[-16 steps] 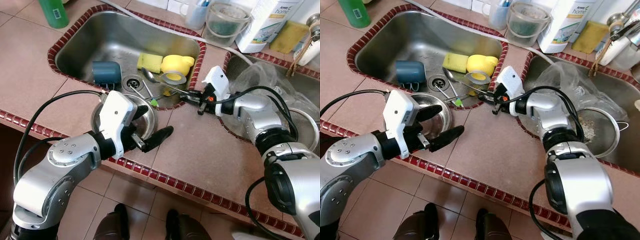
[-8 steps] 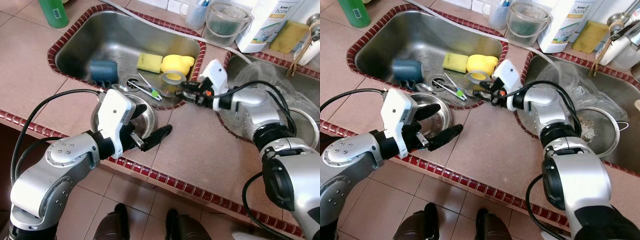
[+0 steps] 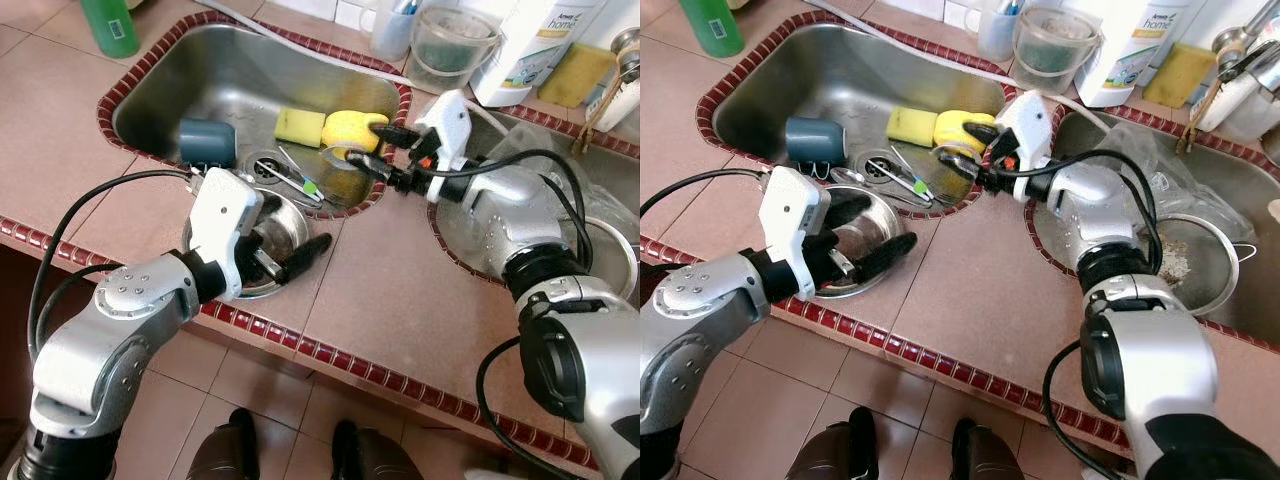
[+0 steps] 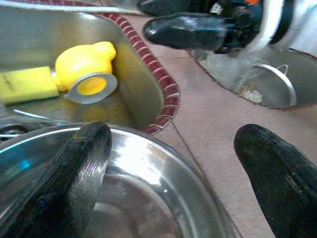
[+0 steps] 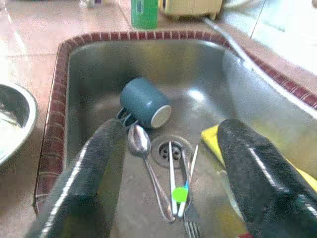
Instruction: Kitchen organization
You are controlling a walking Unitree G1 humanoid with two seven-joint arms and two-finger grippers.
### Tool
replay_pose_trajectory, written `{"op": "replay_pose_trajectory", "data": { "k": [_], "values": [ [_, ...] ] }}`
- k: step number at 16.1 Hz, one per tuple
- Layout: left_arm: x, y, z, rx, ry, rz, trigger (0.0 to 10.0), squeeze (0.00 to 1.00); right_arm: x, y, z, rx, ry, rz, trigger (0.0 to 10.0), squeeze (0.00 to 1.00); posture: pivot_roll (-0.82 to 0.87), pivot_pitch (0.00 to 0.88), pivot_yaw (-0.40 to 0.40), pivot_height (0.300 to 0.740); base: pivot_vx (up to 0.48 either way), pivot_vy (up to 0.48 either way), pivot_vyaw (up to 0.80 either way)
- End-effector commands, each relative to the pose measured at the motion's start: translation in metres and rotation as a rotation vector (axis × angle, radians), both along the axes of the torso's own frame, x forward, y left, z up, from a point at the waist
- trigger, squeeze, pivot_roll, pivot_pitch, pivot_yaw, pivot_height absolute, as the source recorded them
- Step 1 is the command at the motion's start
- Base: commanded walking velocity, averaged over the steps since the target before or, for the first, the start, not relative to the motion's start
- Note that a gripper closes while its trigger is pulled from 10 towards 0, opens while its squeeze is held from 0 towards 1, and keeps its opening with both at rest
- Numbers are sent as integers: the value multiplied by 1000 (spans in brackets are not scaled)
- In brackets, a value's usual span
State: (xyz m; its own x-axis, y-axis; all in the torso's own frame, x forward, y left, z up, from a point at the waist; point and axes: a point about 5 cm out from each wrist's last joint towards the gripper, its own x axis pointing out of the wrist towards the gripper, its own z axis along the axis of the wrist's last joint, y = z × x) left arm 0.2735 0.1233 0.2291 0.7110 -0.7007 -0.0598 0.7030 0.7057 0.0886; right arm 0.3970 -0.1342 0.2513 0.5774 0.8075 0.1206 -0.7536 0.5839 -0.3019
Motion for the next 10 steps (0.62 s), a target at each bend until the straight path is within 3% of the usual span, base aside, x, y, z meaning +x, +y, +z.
{"op": "replay_pose_trajectory", "data": {
  "k": [1,4,8,9,10],
  "values": [
    [4,-2,-2,18,-16,-13,10000,0,-4,-4,-4,48,-31,-9,10000,1000,-4,203,-87,740,0,0,0],
    [9,1,-6,23,-22,-1,10000,0,-8,-5,-10,86,-54,-23,10000,1000,-13,187,-79,740,0,0,0],
    [30,11,-4,41,-73,32,10000,0,-26,-5,-24,147,-81,-39,10000,1000,-45,123,-55,740,0,0,0],
    [37,15,-4,47,-85,44,10000,0,-35,-5,-30,152,-88,-42,10000,0,-50,115,-51,740,0,0,0],
    [39,16,-4,48,-88,48,10000,0,-39,-5,-31,152,-92,-42,10000,0,-50,115,-51,740,0,0,0]
  ]
}}
